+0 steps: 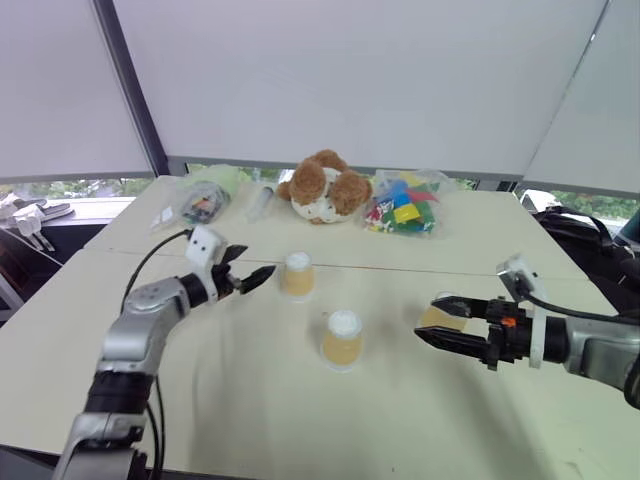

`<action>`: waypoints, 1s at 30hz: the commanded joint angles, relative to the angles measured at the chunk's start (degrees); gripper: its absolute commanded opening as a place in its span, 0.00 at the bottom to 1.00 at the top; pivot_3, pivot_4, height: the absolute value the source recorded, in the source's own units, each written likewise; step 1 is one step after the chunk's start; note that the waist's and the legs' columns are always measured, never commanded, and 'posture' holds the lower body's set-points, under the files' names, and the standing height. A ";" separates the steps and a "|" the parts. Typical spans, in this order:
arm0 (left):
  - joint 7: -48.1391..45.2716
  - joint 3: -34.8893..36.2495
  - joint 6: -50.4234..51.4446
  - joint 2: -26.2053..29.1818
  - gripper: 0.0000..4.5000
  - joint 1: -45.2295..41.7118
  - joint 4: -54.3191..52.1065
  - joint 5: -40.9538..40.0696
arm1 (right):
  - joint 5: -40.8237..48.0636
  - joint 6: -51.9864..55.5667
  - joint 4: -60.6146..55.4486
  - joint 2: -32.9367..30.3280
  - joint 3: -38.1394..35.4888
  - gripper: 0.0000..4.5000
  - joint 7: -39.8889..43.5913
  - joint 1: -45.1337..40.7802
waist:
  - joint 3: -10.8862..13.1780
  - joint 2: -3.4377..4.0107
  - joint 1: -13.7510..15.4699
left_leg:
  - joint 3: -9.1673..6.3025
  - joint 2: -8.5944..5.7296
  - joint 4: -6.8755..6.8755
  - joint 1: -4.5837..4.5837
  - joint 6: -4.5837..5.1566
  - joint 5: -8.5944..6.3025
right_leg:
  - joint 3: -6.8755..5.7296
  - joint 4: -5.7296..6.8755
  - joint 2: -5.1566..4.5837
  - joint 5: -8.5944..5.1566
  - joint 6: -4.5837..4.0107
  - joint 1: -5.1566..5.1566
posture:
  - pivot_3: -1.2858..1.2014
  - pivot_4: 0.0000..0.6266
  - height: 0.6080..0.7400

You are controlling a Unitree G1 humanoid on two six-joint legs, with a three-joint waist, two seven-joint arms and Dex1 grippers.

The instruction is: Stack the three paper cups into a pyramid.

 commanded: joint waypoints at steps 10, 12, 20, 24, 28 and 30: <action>-7.10 -6.22 -14.98 -6.20 0.99 -14.72 26.35 7.27 | 0.06 -1.10 -2.16 -0.28 -0.24 1.00 -0.85 -0.59 | 0.00 0.00 -0.18 | -0.01 0.01 0.00 -0.19 0.01 0.00 | 0.00 0.02 0.06 0.01 0.02 -0.19 | 0.52 0.24 1.00; -7.33 -6.72 -17.07 -6.92 0.99 -16.32 30.12 8.78 | 0.14 -1.06 -2.32 -0.24 -0.45 1.00 -1.26 -0.45 | 0.00 0.00 -0.20 | -0.01 0.00 0.01 -0.33 0.01 0.00 | 0.01 0.01 0.05 0.01 0.03 -0.31 | 0.52 0.24 1.00; -7.93 -5.08 -23.01 -8.27 0.53 -19.61 39.10 9.88 | 0.78 -1.15 -3.07 0.50 -1.35 1.00 -3.30 0.31 | 0.00 0.00 -0.23 | -0.03 0.01 0.04 -0.64 0.00 0.00 | 0.00 0.07 0.07 0.05 0.08 -0.65 | 0.52 0.24 1.00; -9.25 -3.38 -23.57 -7.56 0.53 -19.68 39.02 8.96 | 0.52 -1.72 -2.76 1.44 -1.05 1.00 -3.80 1.35 | 0.00 0.00 -0.21 | -0.02 0.01 0.07 -0.65 0.00 0.00 | 0.00 0.08 0.06 0.05 0.09 -0.65 | 0.52 0.24 1.00; -12.30 -1.05 -18.76 -3.33 0.53 -15.62 29.69 6.01 | 0.65 -1.78 -1.41 0.82 -2.43 1.00 -2.89 2.44 | 0.00 0.00 -0.51 | -0.02 0.02 0.07 -0.66 0.00 0.00 | 0.00 0.09 0.07 0.05 0.09 -0.67 | 0.52 0.24 1.00; -16.62 -0.65 -11.50 0.81 0.53 -9.53 19.10 2.87 | 0.34 -2.07 -0.13 0.00 -3.34 1.00 -1.66 2.85 | -0.02 0.04 -0.86 | -0.01 0.06 0.04 -0.65 0.00 0.01 | 0.00 0.11 0.08 0.05 0.09 -0.69 | 0.52 0.24 1.00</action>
